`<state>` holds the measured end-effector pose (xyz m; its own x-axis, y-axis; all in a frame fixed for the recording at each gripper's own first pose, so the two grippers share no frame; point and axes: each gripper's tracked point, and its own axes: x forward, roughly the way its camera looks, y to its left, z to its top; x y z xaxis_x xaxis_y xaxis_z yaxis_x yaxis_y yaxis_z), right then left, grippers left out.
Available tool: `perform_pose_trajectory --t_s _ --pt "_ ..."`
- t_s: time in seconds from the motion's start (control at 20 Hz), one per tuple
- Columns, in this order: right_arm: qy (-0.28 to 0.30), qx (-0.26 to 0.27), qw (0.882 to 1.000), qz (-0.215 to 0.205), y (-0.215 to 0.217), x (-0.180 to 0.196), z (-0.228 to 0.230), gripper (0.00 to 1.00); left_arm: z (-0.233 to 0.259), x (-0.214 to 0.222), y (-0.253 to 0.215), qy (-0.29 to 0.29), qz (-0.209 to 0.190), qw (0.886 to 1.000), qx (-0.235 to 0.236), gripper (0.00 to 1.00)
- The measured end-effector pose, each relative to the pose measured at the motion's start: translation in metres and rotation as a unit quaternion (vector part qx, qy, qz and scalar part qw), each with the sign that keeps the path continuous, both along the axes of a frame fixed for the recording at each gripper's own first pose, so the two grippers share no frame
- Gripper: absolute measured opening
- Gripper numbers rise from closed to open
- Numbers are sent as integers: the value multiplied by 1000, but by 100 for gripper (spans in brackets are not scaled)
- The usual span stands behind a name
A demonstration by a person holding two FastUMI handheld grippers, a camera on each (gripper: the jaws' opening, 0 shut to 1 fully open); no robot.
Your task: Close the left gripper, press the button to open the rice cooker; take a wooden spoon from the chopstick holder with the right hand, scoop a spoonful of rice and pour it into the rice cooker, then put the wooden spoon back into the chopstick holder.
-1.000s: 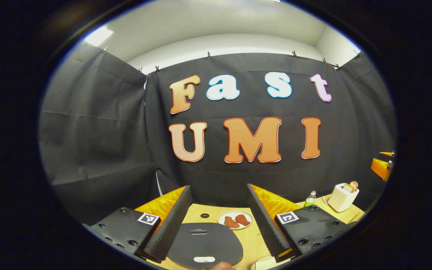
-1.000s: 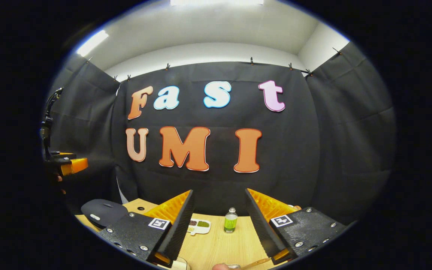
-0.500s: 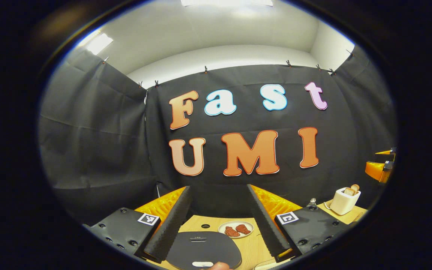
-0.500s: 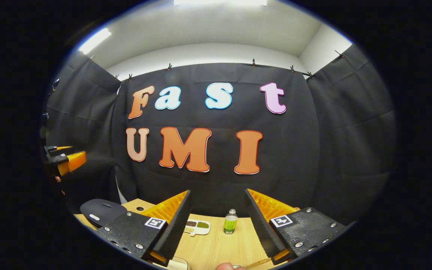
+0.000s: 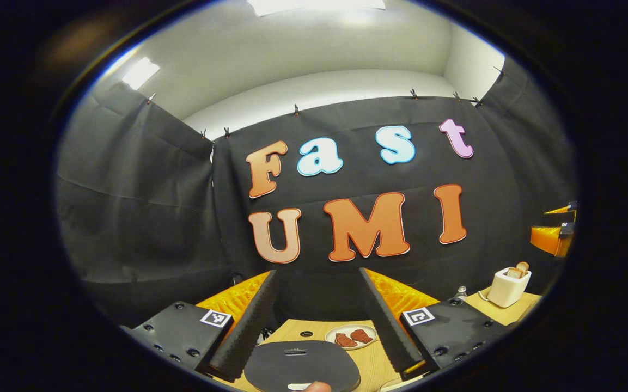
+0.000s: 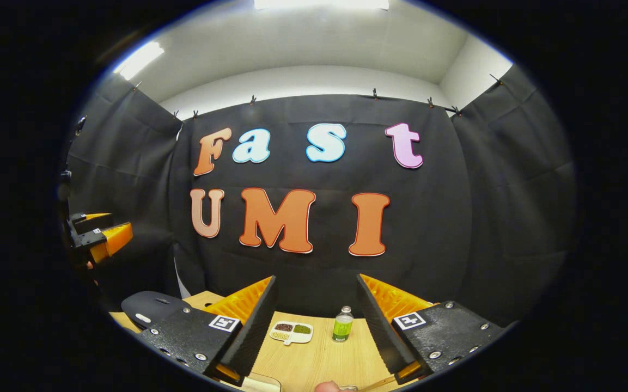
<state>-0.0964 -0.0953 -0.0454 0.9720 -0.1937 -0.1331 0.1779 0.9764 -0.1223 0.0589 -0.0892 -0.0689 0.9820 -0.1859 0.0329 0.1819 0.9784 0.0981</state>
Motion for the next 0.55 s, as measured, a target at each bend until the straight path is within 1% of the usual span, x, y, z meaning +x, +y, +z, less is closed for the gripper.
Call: perform_pose_trajectory --t_s 0.05,0.2,0.25,0.3,0.55 --pt "-2 1 1000 2 2 0 0 88 0 -1 1 0 0 1000 0 100" --pt "0 9 1000 3 7 3 -3 88 2 0 4 -1 -2 1000 -1 100" --pt "0 12 1000 3 10 5 -4 84 2 -1 2 0 -6 1000 -2 100" --pt "0 14 1000 3 13 5 -5 88 2 0 2 1 -9 1000 -3 94" --pt "-5 14 1000 10 26 10 -4 88 -1 -8 -15 10 -38 999 -6 94"
